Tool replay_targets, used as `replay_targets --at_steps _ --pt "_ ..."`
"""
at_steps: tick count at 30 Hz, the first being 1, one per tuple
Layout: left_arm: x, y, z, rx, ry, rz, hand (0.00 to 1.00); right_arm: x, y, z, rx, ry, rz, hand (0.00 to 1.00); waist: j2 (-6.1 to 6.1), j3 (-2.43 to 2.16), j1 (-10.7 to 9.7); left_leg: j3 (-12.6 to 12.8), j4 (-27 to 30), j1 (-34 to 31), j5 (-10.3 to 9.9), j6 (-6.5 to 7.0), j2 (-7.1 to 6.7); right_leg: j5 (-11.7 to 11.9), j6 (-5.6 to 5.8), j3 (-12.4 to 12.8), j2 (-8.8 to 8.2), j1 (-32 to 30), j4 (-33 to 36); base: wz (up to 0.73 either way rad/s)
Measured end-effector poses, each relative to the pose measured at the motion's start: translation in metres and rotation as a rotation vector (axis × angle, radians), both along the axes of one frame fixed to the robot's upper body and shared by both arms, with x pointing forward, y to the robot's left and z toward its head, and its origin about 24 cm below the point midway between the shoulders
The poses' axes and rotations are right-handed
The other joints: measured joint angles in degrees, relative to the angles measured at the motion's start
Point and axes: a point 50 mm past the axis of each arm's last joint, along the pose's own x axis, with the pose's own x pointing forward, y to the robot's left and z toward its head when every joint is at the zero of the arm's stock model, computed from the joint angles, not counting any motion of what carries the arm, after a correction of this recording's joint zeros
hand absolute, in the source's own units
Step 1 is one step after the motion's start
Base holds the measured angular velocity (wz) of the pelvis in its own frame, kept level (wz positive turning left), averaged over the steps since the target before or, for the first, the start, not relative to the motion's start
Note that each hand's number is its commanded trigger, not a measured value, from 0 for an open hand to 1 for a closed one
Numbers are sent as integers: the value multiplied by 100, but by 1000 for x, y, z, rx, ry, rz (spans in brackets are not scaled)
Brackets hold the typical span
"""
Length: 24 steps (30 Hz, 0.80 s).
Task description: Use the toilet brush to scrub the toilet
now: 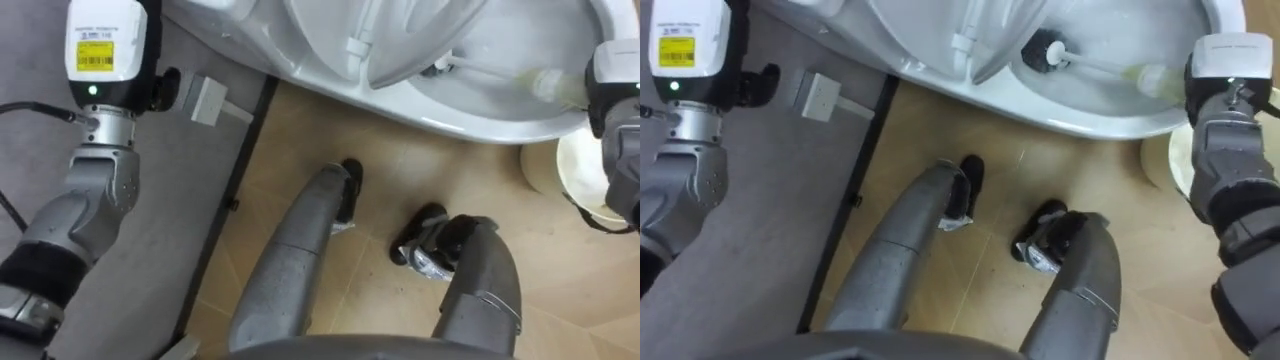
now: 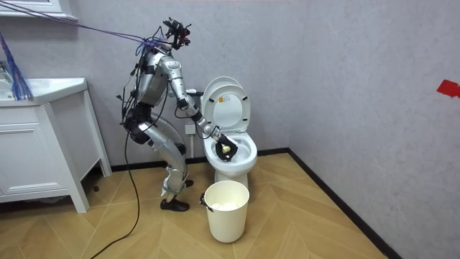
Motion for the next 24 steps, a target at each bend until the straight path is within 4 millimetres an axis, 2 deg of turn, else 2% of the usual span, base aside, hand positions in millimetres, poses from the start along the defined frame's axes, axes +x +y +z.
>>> replay_targets --at_steps 1,4,7,9,12,14,15,16,17,18,19,22,24 --pt "-5 2 -4 -19 17 11 0 -3 5 -3 5 6 9 100 37 -16 -5 1 -39 49 -5 2 50 16 -5 -1 71 64 -98 -11" --pt "-16 6 -11 -95 44 34 0 -10 15 -9 27 14 34 100 65 -30 -94 -22 -185 138 -33 -58 58 36 -40 -11 131 142 -253 -5" --pt "-19 9 -12 -157 44 52 0 -11 20 -9 52 14 38 100 68 -33 -124 -50 -263 146 -46 -111 117 48 -61 -38 222 177 -391 -2" --pt "-19 10 -12 -174 37 60 0 -9 19 -6 46 10 40 100 66 -31 -113 -51 -266 141 -62 -134 148 44 -72 -46 254 184 -421 -3" --pt "-17 10 -9 -177 25 54 0 -1 4 6 -1 -6 16 100 34 -10 -20 -41 -263 146 -62 -135 148 39 -78 -36 248 179 -410 0" --pt "-14 9 -6 -182 12 44 0 7 -2 14 26 -32 2 100 -81 26 -17 22 -253 143 -61 -133 137 20 -78 22 208 114 -335 0" --pt "-13 9 -3 -177 -10 41 0 12 -5 19 71 -70 -14 100 -183 77 -12 54 -228 139 -60 -132 131 -1 -84 49 181 74 -281 0" --pt "-13 11 2 -161 -32 36 0 15 -8 22 137 -112 -43 100 -345 80 -41 77 -217 86 -57 -130 105 -46 -92 85 141 -14 -193 5" --pt "-12 12 5 -152 -45 33 0 16 -9 23 171 -136 -59 100 -448 83 -76 89 -216 65 -54 -129 81 -71 -105 97 102 -62 -137 16" --pt "-12 14 8 -130 -64 35 0 18 -11 27 237 -187 -90 100 -586 85 -188 92 -191 26 -26 -119 49 -95 -99 100 54 -112 -78 18" --pt "-14 16 9 -97 -79 47 0 21 -12 34 269 -225 -102 100 -674 77 -273 91 -145 0 -21 -112 43 -109 -99 90 37 -117 -37 16" --pt "-16 20 10 -56 -101 71 0 31 -18 57 256 -312 -94 100 -783 73 -501 93 -44 -7 -13 -94 13 -114 -80 88 -22 -101 51 5" --pt "-16 21 11 -43 -105 76 0 32 -17 59 224 -315 -68 100 -821 65 -558 94 -42 8 14 -49 -17 -101 -54 99 -45 -95 69 0"
